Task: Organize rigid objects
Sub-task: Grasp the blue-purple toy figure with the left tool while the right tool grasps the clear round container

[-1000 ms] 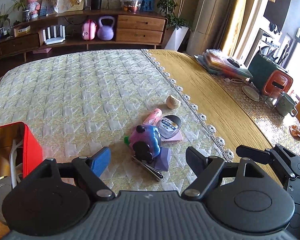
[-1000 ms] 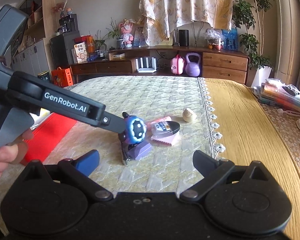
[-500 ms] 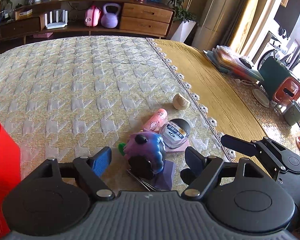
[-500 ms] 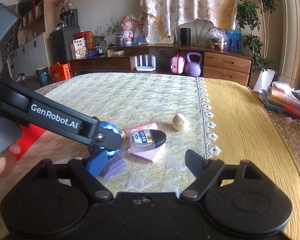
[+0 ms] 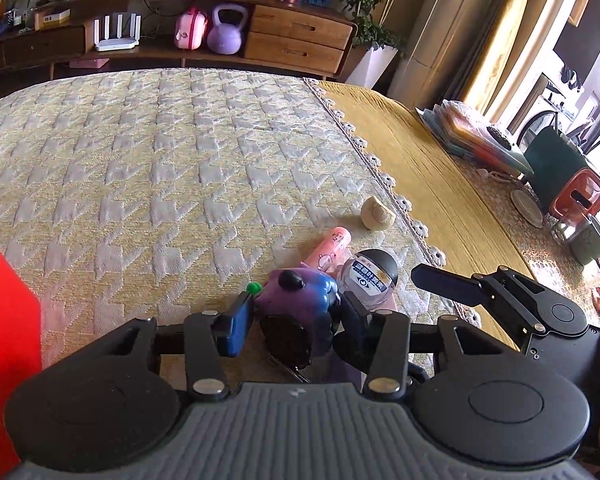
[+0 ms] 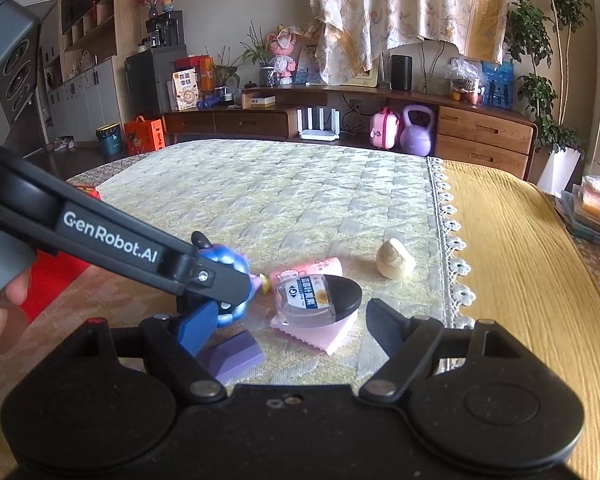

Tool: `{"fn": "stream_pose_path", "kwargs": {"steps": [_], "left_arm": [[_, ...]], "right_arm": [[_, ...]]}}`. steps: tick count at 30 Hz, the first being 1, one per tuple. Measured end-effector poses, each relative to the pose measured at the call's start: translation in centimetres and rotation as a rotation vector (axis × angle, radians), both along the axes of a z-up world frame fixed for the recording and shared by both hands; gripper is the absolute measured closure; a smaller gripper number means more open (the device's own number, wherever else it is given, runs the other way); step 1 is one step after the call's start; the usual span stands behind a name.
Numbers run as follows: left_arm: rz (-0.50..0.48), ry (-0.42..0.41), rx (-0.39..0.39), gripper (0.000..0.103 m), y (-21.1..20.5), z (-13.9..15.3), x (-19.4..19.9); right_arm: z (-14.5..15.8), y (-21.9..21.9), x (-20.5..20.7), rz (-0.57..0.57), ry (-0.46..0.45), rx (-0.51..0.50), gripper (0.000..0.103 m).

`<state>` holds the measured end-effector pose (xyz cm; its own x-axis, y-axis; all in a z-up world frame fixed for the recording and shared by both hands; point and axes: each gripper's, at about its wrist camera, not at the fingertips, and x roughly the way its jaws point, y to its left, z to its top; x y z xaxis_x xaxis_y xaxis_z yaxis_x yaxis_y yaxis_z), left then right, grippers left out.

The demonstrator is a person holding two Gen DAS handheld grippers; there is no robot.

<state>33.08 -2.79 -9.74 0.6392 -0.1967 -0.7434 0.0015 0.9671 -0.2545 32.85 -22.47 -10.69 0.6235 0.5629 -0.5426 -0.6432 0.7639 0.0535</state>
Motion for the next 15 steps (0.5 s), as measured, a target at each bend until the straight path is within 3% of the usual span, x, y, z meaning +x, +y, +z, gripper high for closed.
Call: {"fn": "stream_pose_path", "kwargs": {"steps": [7,10,12,15], "left_arm": [[0.039,-0.006,-0.031,0.057,1.5,0.4,0.1],[0.042,-0.001,-0.028,0.057,1.7,0.2,0.2],[0.04,0.001,-0.03,0.057,1.7,0.0,0.3],[0.039,-0.002,-0.029,0.057,1.8,0.0,0.2]], "right_arm": [[-0.4,0.4,1.5,-0.038,0.026,0.019,0.025],[-0.6,0.3,1.9,-0.05,0.045,0.026,0.034],[-0.7,0.1,2.1,-0.058,0.049,0.022,0.045],[-0.5,0.0,2.2,-0.067,0.047,0.026,0.049]]}}
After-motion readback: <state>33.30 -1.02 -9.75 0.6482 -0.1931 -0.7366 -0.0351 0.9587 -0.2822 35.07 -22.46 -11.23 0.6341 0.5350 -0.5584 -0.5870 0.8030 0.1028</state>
